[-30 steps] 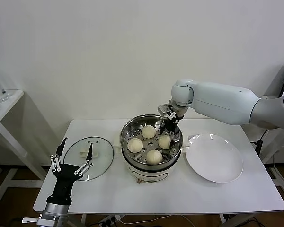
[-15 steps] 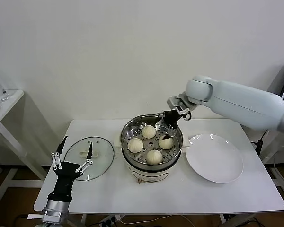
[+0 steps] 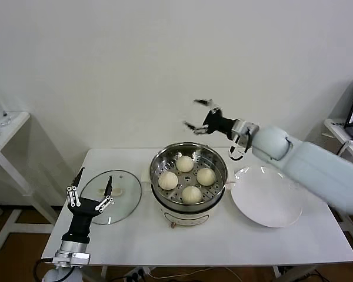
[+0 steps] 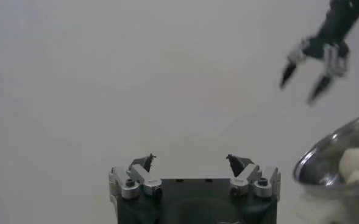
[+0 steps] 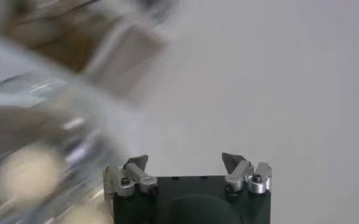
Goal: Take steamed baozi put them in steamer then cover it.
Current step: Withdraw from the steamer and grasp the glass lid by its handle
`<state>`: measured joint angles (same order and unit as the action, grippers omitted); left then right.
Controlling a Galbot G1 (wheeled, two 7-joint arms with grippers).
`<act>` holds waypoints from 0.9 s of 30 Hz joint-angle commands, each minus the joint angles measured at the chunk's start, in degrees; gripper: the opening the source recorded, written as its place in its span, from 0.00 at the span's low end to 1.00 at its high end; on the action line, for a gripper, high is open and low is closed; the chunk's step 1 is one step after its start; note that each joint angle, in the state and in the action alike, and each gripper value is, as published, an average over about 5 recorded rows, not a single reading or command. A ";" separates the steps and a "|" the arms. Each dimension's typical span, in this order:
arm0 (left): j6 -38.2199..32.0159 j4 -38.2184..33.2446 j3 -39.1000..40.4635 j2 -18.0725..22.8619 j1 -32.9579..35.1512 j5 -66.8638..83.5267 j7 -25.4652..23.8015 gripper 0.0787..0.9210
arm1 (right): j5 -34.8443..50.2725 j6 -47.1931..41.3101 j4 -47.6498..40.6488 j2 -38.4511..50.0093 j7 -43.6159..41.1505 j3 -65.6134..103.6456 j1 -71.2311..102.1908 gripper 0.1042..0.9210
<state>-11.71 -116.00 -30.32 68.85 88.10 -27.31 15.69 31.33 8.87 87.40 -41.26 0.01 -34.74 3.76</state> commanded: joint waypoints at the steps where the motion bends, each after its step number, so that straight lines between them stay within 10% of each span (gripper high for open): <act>1: 1.24 7.84 -2.79 -0.44 -2.13 -19.61 1.00 0.88 | -6.26 5.60 4.03 -3.90 19.36 45.03 42.39 0.88; 27: 0.96 33.40 -0.65 0.57 -15.10 -47.90 3.81 0.88 | -12.61 11.26 3.04 -24.66 11.43 67.01 70.10 0.88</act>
<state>-11.29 -91.50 -31.90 68.29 79.00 -66.31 17.14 20.68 18.77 89.90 -60.45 11.57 25.44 64.69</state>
